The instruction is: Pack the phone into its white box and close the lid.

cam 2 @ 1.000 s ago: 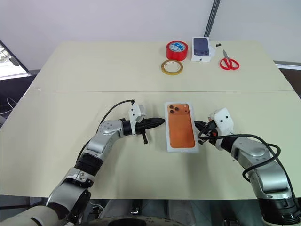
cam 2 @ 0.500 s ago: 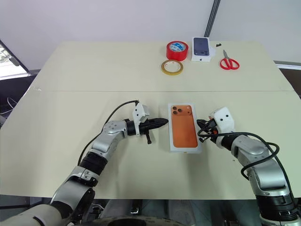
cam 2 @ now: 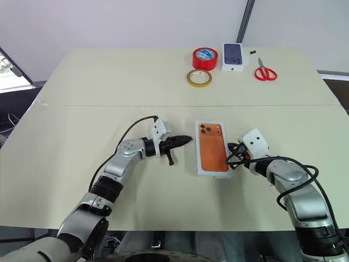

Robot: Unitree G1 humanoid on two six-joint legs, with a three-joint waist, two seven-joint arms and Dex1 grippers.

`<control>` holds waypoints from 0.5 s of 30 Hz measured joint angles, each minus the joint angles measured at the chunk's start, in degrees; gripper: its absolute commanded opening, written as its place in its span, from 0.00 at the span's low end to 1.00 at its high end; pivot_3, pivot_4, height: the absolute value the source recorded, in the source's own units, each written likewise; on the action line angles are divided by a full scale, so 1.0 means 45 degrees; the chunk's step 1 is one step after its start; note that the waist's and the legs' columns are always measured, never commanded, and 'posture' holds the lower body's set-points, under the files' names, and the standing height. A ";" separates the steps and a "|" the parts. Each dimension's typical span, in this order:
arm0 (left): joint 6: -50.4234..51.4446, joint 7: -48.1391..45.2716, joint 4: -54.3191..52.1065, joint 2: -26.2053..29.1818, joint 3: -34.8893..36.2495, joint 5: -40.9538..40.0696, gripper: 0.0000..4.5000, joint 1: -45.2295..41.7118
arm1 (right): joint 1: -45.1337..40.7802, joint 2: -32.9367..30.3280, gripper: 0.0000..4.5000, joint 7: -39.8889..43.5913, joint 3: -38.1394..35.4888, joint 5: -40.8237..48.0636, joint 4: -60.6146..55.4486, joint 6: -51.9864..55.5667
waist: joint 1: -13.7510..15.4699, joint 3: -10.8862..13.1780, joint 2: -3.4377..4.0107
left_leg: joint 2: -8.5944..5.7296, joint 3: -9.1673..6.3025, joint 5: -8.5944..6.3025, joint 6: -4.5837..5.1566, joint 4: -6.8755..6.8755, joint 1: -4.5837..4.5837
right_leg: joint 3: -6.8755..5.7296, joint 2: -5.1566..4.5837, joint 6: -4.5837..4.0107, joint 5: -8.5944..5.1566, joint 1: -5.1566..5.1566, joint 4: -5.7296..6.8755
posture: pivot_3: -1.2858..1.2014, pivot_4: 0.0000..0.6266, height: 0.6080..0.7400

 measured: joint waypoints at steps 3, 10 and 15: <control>0.0676 0.0500 -0.0085 -0.0211 0.0858 -0.0687 0.01 -0.0881 | -0.0554 0.0000 0.01 0.0073 -0.1217 0.0632 0.0186 0.0007 | 0.0007 0.0006 -0.0010 | -0.0001 0.0000 0.0000 0.0000 0.0007 -0.0005 | -0.0001 0.0002 0.0001 0.0001 -0.0002 0.0002 | 0.52 0.24 1.00; 0.0085 0.0616 0.0214 -0.0898 0.0442 -0.0414 0.01 -0.1528 | -0.0462 0.0263 0.01 0.1084 -0.1234 0.2176 -0.0903 0.0416 | 0.0053 0.0005 -0.0010 | -0.0003 -0.0002 0.0001 -0.0002 0.0001 -0.0003 | -0.0001 0.0009 0.0002 0.0001 -0.0001 0.0003 | 0.52 0.24 1.00; -0.0490 0.0479 0.1313 -0.0691 -0.0887 0.0969 0.01 -0.1221 | 0.1693 -0.0719 0.01 0.2073 -0.0020 0.1601 -0.1794 0.0003 | -0.0033 0.0007 -0.0013 | -0.0007 0.0008 0.0000 0.0000 0.0001 0.0026 | 0.0008 0.0010 0.0002 0.0000 0.0020 0.0002 | 0.52 0.24 1.00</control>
